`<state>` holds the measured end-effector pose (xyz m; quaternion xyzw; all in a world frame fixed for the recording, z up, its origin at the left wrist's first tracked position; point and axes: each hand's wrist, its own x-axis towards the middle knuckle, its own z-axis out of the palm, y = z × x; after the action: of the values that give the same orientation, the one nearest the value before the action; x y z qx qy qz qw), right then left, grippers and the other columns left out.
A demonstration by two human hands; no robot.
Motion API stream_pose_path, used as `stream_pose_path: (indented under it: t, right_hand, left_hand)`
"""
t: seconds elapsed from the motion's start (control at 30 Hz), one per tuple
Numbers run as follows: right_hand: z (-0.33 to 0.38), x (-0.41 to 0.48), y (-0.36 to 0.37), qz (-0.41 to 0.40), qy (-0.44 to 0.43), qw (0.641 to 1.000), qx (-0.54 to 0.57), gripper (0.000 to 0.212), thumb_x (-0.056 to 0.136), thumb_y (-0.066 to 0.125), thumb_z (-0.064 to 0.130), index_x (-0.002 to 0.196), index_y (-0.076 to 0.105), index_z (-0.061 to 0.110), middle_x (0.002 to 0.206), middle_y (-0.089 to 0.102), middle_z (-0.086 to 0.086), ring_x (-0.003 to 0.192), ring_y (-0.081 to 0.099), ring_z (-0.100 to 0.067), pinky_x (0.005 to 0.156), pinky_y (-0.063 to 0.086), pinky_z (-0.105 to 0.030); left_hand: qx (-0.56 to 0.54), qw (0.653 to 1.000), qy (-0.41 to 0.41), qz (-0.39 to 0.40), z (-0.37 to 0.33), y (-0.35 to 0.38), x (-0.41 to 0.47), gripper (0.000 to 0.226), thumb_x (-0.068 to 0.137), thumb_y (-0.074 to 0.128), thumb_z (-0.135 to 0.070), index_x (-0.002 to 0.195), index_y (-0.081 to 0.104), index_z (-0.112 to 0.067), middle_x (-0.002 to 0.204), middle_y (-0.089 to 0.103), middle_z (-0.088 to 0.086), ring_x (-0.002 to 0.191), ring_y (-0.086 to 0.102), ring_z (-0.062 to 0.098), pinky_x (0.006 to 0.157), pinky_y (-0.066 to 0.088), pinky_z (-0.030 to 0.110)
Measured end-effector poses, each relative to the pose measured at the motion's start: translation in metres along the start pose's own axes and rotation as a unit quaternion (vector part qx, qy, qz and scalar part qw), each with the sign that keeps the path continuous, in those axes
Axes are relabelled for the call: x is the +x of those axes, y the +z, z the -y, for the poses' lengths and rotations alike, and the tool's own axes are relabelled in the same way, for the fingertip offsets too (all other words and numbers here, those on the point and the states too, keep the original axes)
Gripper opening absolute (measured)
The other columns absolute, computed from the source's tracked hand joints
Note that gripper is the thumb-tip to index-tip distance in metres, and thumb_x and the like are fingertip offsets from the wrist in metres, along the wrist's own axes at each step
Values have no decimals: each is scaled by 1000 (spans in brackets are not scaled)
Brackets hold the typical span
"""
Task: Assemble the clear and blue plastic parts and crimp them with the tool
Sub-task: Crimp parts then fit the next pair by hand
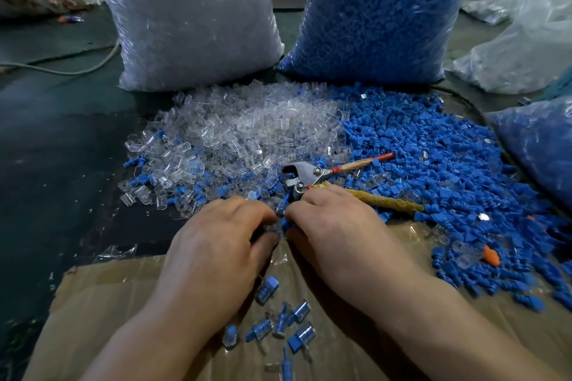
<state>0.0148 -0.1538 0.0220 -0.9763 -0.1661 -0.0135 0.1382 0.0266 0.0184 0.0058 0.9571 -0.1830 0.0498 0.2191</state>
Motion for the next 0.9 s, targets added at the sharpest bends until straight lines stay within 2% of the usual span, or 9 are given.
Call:
stream_pose_path:
  t: [0.2, 0.33, 0.43, 0.5, 0.57, 0.63, 0.67, 0.77, 0.9]
  right_hand:
    - [-3, -4, -3, -15, 21, 1000, 16, 16, 92, 52, 8, 100, 60, 19, 98, 53, 4, 94, 44, -17, 78, 40, -32]
    - [-6, -5, -3, -23, 29, 998, 55, 13, 90, 57, 10, 99, 62, 19, 101, 57, 4, 98, 47, -15, 83, 41, -31]
    - [-7, -6, -3, -71, 51, 987, 136, 15, 89, 64, 10, 100, 66, 21, 100, 60, 8, 94, 50, -9, 82, 42, -23]
    - [-7, -5, -3, -98, 67, 978, 174, 13, 89, 67, 12, 96, 66, 23, 96, 60, 13, 89, 50, -4, 79, 41, -18]
    - [-8, -5, -2, -104, 94, 967, 213, 13, 89, 68, 16, 93, 66, 28, 93, 61, 16, 90, 53, -2, 79, 41, -15]
    - [-8, -4, -1, -106, 117, 954, 254, 13, 89, 69, 17, 91, 66, 30, 91, 61, 19, 93, 53, 4, 78, 40, -7]
    - [-8, -4, -1, -107, 124, 951, 263, 14, 88, 70, 18, 91, 66, 31, 90, 61, 21, 93, 52, 7, 77, 38, -4]
    - [-8, -3, 1, -103, 130, 952, 258, 15, 89, 69, 19, 91, 65, 33, 90, 60, 23, 92, 53, 8, 77, 40, -5]
    - [-8, -3, 1, -111, 141, 936, 302, 16, 92, 64, 17, 90, 62, 33, 87, 65, 13, 77, 66, -3, 73, 57, -27]
  left_hand:
    - [-32, 999, -13, -20, 3, 3, 0, 5, 85, 67, -36, 88, 63, -37, 83, 58, -23, 80, 52, -1, 70, 34, 11]
    - [-55, 997, -33, -39, 5, 5, -2, 17, 84, 71, -28, 83, 58, -39, 79, 58, -22, 79, 55, -4, 65, 39, 16]
    - [-143, 982, -96, -83, 7, 7, -3, 12, 85, 65, -34, 90, 58, -42, 94, 63, -29, 82, 59, -6, 59, 43, 21]
    - [-276, 946, -140, -94, 6, 8, -4, 17, 90, 66, -25, 91, 61, -41, 83, 68, -15, 67, 63, 2, 57, 49, 26]
    - [-464, 865, -178, -70, 1, 3, -4, 31, 95, 60, -7, 84, 66, -35, 66, 66, 1, 52, 58, 11, 47, 48, 24]
    - [-580, 791, -192, -42, -1, -3, -3, 37, 95, 53, 2, 78, 66, -28, 60, 61, 7, 47, 50, 16, 38, 42, 22]
    - [-602, 774, -194, -31, -1, -4, -3, 39, 94, 50, 5, 76, 66, -26, 59, 59, 8, 46, 49, 17, 37, 41, 24]
    - [-615, 762, -205, -15, 2, -4, -2, 44, 94, 46, 8, 73, 65, -25, 59, 58, 10, 48, 49, 19, 37, 42, 25]
    - [-640, 738, -216, -12, 3, -4, -2, 48, 92, 41, 10, 69, 65, -24, 61, 61, 9, 49, 54, 21, 40, 46, 25]
